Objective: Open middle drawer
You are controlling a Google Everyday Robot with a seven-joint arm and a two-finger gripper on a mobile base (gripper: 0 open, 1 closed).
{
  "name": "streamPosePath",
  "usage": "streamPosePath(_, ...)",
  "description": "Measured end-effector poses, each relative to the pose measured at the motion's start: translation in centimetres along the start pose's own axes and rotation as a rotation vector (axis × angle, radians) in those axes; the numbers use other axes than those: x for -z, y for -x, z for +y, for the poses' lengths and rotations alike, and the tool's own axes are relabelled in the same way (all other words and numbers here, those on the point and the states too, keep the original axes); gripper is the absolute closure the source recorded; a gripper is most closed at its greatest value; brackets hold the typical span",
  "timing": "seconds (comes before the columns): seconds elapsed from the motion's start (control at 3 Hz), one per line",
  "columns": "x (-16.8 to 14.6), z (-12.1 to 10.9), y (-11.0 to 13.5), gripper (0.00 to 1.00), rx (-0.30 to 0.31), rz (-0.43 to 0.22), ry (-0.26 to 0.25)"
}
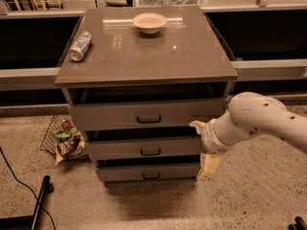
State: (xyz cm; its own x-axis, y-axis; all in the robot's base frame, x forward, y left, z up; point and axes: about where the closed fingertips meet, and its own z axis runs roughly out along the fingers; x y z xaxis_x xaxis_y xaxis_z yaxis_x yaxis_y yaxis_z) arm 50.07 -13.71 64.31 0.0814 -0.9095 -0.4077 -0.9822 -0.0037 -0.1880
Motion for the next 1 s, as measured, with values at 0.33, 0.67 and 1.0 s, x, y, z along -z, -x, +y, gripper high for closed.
streamPosePath(0.33,0.0,0.0,0.0,0.00,0.000,0.000,0.000)
streamPosePath(0.67,-1.8,-0.3,-1.0,0.00,-0.008,0.018,0.012)
streamPosePath(1.0,-6.1,-0.7,-4.3,0.00,-0.014,0.055,0.005)
